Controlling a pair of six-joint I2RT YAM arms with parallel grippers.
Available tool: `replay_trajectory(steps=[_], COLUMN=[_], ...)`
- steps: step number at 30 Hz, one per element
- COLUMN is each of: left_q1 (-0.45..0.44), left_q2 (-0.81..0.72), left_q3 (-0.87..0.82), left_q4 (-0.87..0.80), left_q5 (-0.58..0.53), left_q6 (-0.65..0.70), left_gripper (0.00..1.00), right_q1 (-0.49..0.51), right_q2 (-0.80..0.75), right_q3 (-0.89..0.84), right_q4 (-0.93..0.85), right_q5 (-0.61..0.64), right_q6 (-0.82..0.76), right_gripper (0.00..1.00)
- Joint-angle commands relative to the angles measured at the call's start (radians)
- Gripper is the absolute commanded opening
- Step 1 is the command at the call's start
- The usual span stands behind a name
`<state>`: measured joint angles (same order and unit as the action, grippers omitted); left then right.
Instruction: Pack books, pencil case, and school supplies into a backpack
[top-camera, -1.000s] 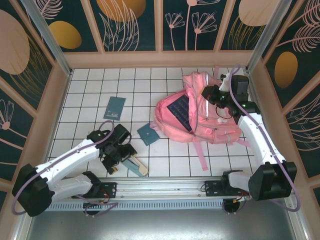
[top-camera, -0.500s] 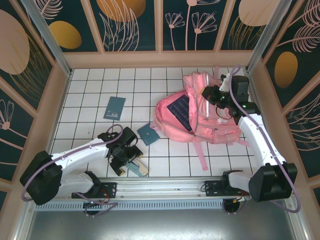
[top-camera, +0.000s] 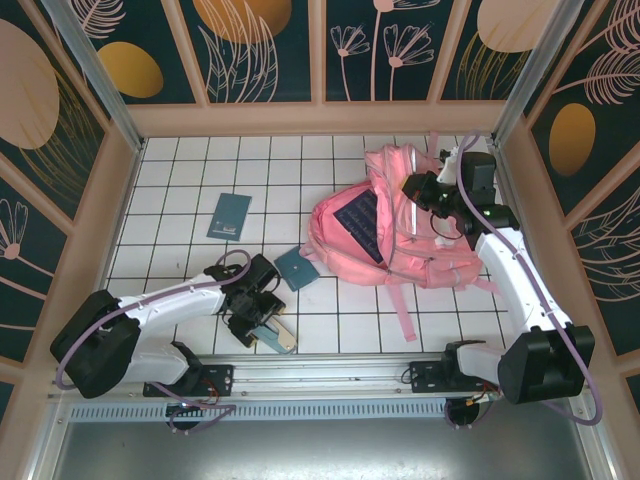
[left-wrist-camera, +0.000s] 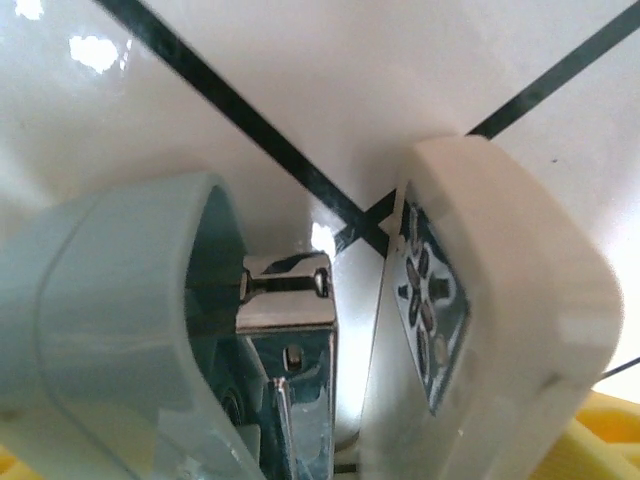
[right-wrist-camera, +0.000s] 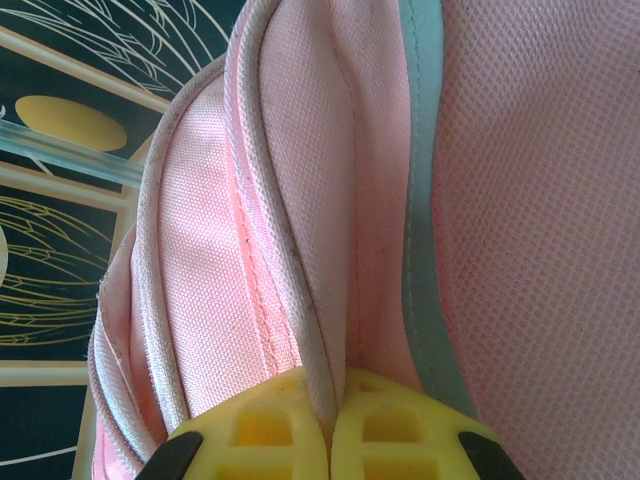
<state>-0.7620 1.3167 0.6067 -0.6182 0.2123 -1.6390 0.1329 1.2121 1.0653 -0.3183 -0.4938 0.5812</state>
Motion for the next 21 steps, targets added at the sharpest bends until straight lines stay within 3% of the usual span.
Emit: replay_trajectory(steps=[1,10,14,21], left_q1=[0.027,0.066,0.066,0.069], left_q2=[-0.002,0.060,0.074,0.038], left_q3=[0.023,0.025,0.032,0.148], left_q4=[-0.013,0.035,0.046,-0.023], left_q5=[-0.077,-0.077,-0.082,-0.177], left_q6=[-0.021,0.025,0.041,0.147], left_gripper=[0.71,0.51,0.47,0.31], right_q1=[0.008,0.007,0.007,0.008], right_q2=[-0.043,-0.045,-0.046,-0.052], right_q3=[0.001,0.001,0.001,0.006], right_q4=[0.067,0.056,0.054,0.048], right_q5=[0.011,0.023,0.023,0.024], right_q6=[-0.022,-0.037,-0.040,-0.044], right_gripper=[0.00,0.00,0.00,0.00])
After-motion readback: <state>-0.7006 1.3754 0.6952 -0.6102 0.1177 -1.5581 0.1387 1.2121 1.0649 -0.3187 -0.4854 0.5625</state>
